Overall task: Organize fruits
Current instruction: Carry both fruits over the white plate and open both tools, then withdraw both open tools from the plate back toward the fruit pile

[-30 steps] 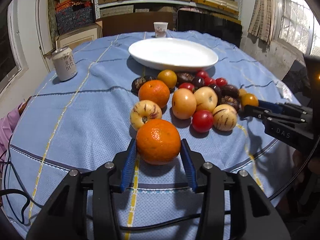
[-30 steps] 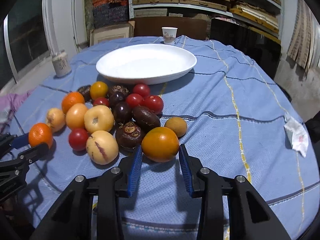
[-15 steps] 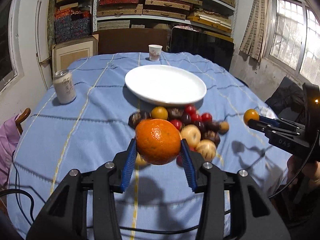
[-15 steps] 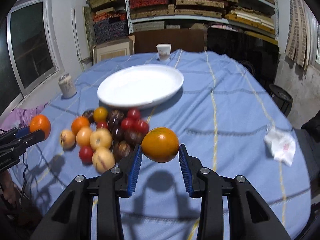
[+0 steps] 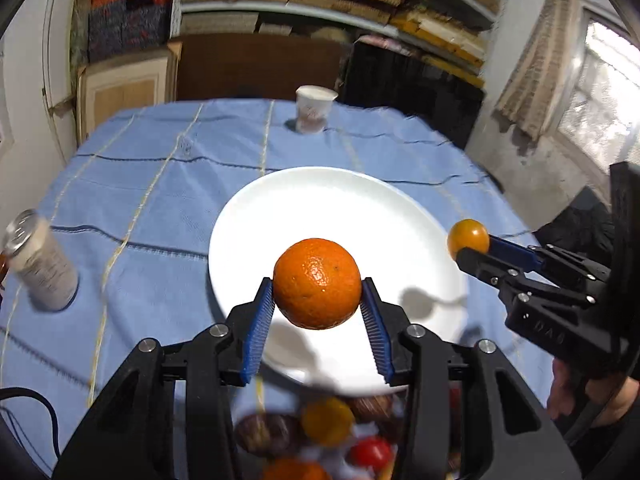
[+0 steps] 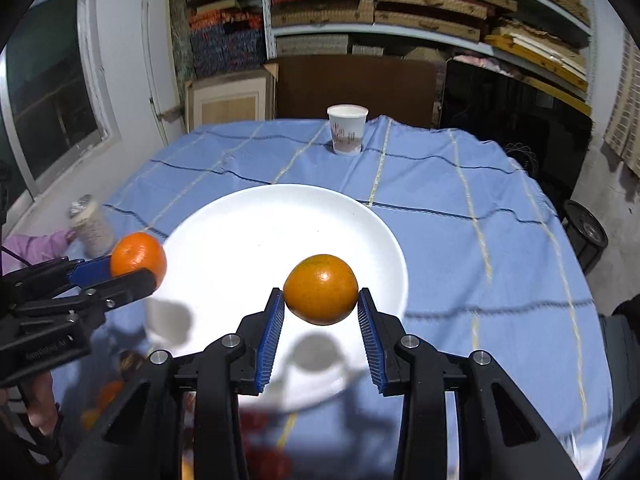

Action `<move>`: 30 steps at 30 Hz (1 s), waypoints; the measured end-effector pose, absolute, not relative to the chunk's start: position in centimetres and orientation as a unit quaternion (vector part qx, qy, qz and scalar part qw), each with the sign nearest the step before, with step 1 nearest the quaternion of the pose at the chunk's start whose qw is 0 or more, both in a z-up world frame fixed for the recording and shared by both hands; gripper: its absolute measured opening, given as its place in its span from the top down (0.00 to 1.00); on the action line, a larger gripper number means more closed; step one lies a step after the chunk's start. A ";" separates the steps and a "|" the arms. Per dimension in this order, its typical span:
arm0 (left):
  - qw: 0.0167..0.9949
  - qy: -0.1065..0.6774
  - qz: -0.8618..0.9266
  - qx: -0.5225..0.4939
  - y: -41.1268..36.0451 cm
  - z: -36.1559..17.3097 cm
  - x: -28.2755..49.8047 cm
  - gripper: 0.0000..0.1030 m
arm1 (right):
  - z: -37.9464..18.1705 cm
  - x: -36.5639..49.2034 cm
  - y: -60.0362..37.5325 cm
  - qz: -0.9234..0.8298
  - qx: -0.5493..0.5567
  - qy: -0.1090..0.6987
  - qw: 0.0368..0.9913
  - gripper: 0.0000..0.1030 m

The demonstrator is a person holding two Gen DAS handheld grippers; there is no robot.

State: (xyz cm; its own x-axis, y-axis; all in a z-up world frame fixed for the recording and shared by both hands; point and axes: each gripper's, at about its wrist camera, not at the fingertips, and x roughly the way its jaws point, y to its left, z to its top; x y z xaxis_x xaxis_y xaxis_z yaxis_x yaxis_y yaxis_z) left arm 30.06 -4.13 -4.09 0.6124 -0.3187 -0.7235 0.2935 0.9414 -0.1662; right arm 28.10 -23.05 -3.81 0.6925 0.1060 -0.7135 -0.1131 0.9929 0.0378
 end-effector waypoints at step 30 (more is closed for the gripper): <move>0.907 0.371 -0.181 0.078 0.7 -4.3 14.8 0.14 | -5.0 12.7 -25.4 0.046 0.047 0.359 0.931 0.31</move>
State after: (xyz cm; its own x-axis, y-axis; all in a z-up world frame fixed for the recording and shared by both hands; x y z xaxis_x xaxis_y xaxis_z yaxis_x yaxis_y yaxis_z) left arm 14.83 0.66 -4.29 0.6586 -0.2712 -0.7019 0.3864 0.9223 0.0062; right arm 12.68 -25.38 -4.99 0.7376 0.1197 -0.6645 -0.0526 0.9914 0.1202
